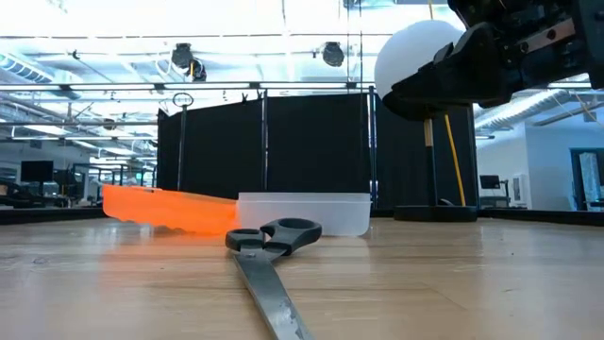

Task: Pick & place school supplies into a supply box
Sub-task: Put the black scissors into the supply box

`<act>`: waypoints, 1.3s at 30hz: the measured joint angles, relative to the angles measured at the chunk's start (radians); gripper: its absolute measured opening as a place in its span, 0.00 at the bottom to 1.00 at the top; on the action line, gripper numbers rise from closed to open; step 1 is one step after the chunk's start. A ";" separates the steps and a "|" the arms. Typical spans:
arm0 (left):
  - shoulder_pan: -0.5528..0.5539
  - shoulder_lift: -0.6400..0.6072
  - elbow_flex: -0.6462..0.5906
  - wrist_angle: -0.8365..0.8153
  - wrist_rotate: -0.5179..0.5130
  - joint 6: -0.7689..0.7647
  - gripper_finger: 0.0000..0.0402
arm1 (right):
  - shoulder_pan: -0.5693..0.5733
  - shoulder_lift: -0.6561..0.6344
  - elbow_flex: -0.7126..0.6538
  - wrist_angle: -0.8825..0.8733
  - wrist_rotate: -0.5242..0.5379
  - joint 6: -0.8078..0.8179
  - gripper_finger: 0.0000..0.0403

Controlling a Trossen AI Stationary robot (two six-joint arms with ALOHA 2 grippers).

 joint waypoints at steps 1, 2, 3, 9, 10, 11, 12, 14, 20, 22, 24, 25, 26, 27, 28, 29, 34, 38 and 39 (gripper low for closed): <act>-0.020 -0.037 -0.066 0.051 -0.030 0.000 0.31 | 0.000 0.000 0.000 0.005 0.000 0.007 0.00; -0.043 -0.080 -0.144 0.120 -0.058 0.008 0.31 | 0.000 0.000 0.000 0.011 0.000 0.017 0.00; -0.065 -0.124 -0.227 0.210 -0.081 0.027 0.31 | 0.000 0.000 0.000 0.014 0.000 0.024 0.00; -0.074 -0.284 -0.684 0.955 -0.139 0.162 0.28 | 0.000 0.000 0.000 0.013 -0.017 0.074 0.00; -0.065 -0.292 -0.731 1.011 -0.137 0.176 0.27 | 0.000 0.000 0.000 0.013 -0.017 0.081 0.00; -0.055 -0.304 -0.769 1.042 -0.126 0.196 0.25 | 0.000 0.000 0.000 0.013 -0.017 0.089 0.00; -0.044 -0.316 -0.798 1.058 -0.108 0.218 0.24 | 0.000 0.000 0.000 0.013 -0.017 0.098 0.00; -0.023 -0.337 -0.830 1.088 -0.087 0.256 0.20 | 0.000 0.000 0.000 0.005 -0.017 0.106 0.00; 0.042 -0.424 -0.874 1.193 0.098 0.516 0.09 | 0.000 0.000 0.000 0.005 -0.017 0.121 0.00; 0.077 -0.442 -0.909 1.283 0.102 0.525 0.05 | 0.000 0.000 0.000 0.009 -0.017 0.121 0.00; 0.118 -0.459 -0.940 1.342 0.103 0.478 0.02 | 0.000 0.000 0.000 0.013 -0.017 0.121 0.00; 0.136 -0.472 -0.948 1.343 0.105 0.447 0.02 | 0.000 0.000 0.000 0.013 -0.017 0.121 0.00; 0.150 -0.487 -0.950 1.333 0.111 0.425 0.02 | 0.000 0.000 0.000 0.012 -0.017 0.121 0.00; 0.156 -0.501 -0.951 1.316 0.117 0.411 0.02 | 0.000 0.000 0.000 0.012 -0.017 0.121 0.00; 0.155 -0.515 -0.951 1.298 0.118 0.404 0.02 | 0.000 0.000 0.000 0.011 -0.017 0.120 0.00; 0.151 -0.530 -0.951 1.285 0.116 0.401 0.01 | 0.000 0.000 0.000 0.007 -0.017 0.120 0.00; 0.122 -0.611 -0.951 1.172 0.061 0.441 0.01 | 0.000 0.000 0.000 -0.026 -0.017 0.132 0.00; 0.129 -0.647 -0.952 1.012 0.043 0.412 0.01 | 0.000 0.000 0.000 -0.025 -0.017 0.150 0.00; 0.128 -0.648 -0.952 0.992 0.043 0.394 0.01 | 0.000 0.000 0.000 -0.025 -0.017 0.149 0.00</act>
